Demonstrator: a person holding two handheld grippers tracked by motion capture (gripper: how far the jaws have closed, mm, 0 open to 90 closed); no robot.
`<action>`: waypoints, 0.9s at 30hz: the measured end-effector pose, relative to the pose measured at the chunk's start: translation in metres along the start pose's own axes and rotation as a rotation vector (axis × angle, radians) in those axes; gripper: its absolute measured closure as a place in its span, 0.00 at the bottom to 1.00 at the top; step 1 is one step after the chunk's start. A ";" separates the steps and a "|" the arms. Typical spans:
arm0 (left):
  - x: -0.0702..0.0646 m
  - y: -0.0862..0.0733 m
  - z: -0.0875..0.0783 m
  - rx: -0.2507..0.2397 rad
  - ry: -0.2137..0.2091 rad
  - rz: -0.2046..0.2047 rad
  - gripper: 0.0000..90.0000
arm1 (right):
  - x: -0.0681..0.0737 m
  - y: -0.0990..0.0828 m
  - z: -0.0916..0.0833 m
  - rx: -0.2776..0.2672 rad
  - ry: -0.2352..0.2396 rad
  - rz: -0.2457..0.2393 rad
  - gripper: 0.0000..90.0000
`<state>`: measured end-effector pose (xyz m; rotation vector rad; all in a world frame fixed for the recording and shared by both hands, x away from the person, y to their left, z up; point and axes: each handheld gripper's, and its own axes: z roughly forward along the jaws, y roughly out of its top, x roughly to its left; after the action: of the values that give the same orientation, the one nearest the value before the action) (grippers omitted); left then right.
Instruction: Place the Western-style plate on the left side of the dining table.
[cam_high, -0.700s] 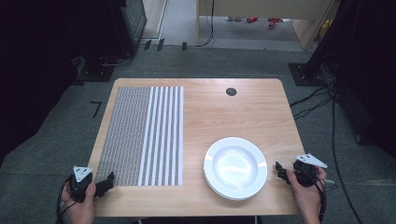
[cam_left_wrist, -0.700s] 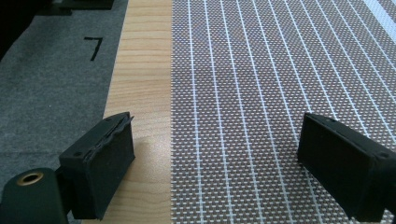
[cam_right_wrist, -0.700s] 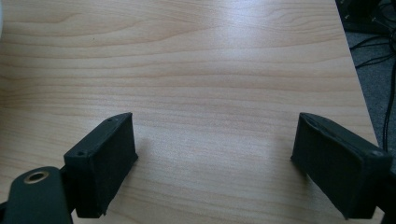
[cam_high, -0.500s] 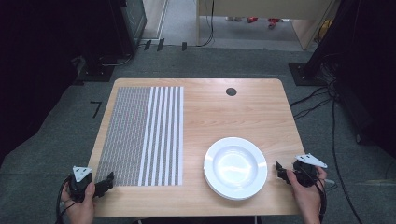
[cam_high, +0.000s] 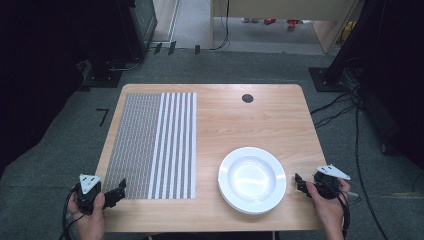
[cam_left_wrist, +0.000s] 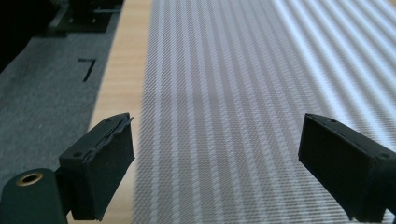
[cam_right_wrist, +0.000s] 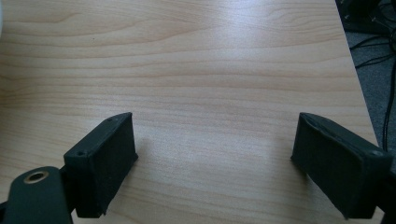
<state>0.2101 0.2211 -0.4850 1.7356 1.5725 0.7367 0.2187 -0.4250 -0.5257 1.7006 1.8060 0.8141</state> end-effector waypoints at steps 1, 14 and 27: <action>-0.007 0.005 -0.001 -0.007 -0.017 0.012 0.11 | 0.000 0.000 0.000 0.000 0.000 0.000 0.15; -0.056 0.032 0.003 -0.042 -0.108 0.060 0.12 | 0.000 0.000 0.000 0.000 -0.001 -0.001 0.15; -0.112 0.058 0.015 -0.068 -0.217 0.069 0.12 | 0.001 0.000 0.000 -0.001 -0.006 0.004 0.15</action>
<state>0.2445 0.1059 -0.4448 1.7631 1.3333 0.6050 0.2180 -0.4245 -0.5257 1.7050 1.7988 0.8111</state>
